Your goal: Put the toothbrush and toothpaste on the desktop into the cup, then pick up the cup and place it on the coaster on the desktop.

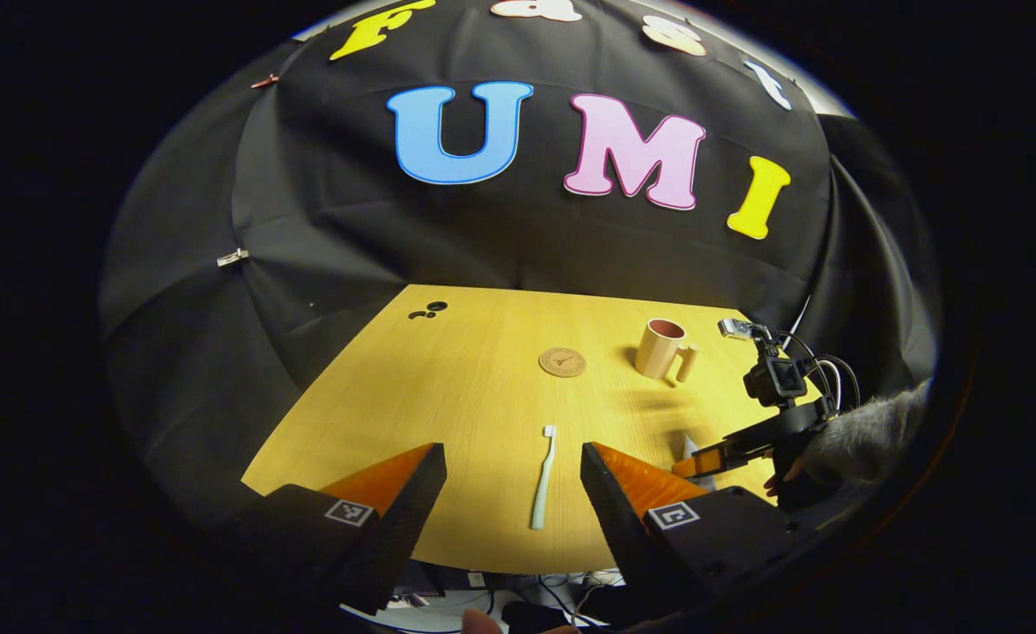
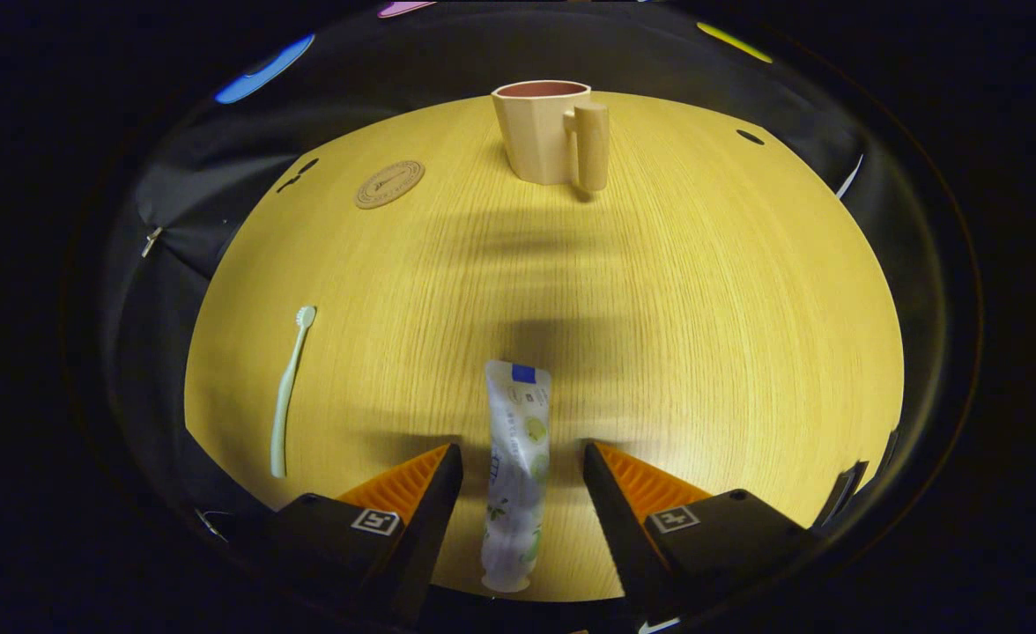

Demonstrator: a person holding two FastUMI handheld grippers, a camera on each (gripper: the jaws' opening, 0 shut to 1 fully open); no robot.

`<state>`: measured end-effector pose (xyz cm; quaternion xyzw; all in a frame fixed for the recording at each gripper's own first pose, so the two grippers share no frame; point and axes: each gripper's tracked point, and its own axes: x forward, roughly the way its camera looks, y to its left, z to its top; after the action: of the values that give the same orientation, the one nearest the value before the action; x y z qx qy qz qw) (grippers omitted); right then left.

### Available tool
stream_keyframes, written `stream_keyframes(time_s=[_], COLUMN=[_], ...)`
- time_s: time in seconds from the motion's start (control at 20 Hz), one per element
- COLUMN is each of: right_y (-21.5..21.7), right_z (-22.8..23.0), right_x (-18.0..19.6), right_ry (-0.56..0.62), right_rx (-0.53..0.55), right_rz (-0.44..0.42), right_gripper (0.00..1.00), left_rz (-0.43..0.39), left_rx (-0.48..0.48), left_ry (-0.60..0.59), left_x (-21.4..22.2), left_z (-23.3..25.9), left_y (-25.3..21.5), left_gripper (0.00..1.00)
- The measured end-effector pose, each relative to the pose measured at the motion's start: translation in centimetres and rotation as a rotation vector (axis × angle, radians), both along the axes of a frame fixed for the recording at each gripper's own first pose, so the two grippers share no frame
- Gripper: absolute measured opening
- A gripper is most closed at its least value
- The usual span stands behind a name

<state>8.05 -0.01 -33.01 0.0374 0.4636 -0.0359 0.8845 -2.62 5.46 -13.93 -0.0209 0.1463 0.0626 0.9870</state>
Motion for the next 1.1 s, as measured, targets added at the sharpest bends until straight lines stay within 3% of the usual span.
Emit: stream_keyframes(time_s=[0.05, 0.1, 0.15, 0.2, 0.25, 0.3, 0.45, 0.7, 1.1], right_y=[0.1, 0.2, 0.4, 0.8, 1.3, 1.7, 2.8, 2.9, 0.3], right_z=[-0.3, -0.1, -0.4, -0.5, -0.5, -0.4, -0.6, 2.7, 7.7], right_x=[0.0, 0.1, 0.2, 0.1, -0.1, -0.2, -1.2, -2.3, -4.5], right_ry=[0.017, 0.02, 0.032, 0.042, 0.055, 0.055, 0.057, -0.026, -0.134], right_rx=[0.01, 0.023, 0.045, 0.077, 0.115, 0.145, 0.194, 0.223, 0.247], right_rz=[-0.002, -0.008, -0.009, 0.004, 0.01, 0.017, 0.074, 0.071, 0.035], right_gripper=[0.8, 0.54, 0.52, 0.4, 0.35, 0.17, 0.1, 0.09, 0.09], left_rz=[0.004, 0.007, 0.009, 0.01, 0.008, 0.008, 0.005, -0.052, -0.17], left_rx=[-0.004, -0.007, -0.01, -0.012, -0.013, -0.014, -0.019, -0.029, -0.025], left_ry=[0.0, 0.0, 0.001, 0.002, 0.004, 0.006, 0.011, 0.043, 0.218], left_x=[0.0, 0.0, 0.0, 0.1, 0.2, 0.3, 0.7, 3.3, 11.2], left_z=[-0.1, 0.0, -0.1, -0.1, -0.3, -0.4, -0.5, -0.9, -6.3], left_y=[0.2, 0.2, 0.3, 0.4, 0.3, 0.2, 0.2, -1.3, -4.3], left_gripper=[0.97, 0.97, 0.97, 0.97, 0.97, 0.97, 0.97, 0.97, 0.96])
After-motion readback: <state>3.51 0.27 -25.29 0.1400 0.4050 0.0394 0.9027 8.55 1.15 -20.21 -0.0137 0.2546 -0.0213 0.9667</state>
